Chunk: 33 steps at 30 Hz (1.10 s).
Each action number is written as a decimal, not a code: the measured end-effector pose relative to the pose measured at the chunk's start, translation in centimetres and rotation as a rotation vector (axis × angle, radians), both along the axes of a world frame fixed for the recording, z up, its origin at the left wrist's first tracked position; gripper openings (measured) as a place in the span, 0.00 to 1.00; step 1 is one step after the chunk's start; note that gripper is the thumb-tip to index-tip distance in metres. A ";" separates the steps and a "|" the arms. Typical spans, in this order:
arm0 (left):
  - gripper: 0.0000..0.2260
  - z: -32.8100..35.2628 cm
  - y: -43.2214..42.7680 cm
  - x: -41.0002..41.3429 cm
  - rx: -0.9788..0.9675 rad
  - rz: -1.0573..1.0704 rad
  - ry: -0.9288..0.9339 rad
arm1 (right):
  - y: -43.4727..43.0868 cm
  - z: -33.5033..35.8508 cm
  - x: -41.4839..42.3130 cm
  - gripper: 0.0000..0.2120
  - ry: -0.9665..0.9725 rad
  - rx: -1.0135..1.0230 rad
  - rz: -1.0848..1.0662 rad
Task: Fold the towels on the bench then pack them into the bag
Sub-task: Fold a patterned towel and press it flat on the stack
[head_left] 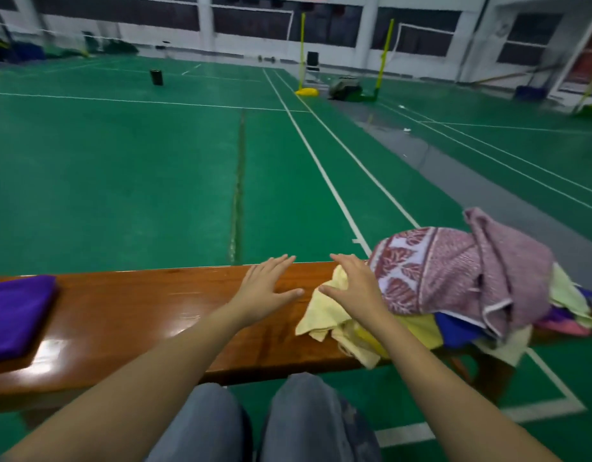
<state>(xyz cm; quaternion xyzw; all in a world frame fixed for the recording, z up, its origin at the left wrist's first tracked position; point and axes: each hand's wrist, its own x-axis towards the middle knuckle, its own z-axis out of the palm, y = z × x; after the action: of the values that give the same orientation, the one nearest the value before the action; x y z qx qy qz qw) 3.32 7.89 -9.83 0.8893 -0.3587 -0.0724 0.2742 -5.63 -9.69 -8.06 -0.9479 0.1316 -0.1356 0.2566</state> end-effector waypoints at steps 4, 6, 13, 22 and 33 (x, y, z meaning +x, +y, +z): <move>0.31 0.1 -6.1 -1.7 -0.035 -0.054 0.069 | -6.2 0.9 -3.2 0.30 -0.066 -0.233 -0.245; 0.31 0.1 -8.5 -2.7 -0.029 -0.088 0.094 | -8.9 1.0 -5.0 0.33 -0.030 -0.367 -0.390; 0.31 -0.2 -12.8 -4.5 -0.018 -0.160 0.166 | -13.8 0.8 -8.4 0.41 0.031 -0.376 -0.626; 0.30 -0.1 -13.7 -4.7 -0.034 -0.165 0.194 | -14.6 0.5 -8.9 0.27 -0.287 -0.036 -0.732; 0.30 1.8 -10.8 -3.7 -0.034 -0.146 0.183 | -14.0 3.2 -8.1 0.04 -0.558 0.398 -0.821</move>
<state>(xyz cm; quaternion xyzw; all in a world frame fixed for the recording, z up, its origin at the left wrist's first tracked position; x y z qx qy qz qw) -0.42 -2.89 -7.98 0.8457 -0.3971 -0.1671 0.3150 -13.74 -23.74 -4.89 -0.6793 0.4417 -0.4441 0.3825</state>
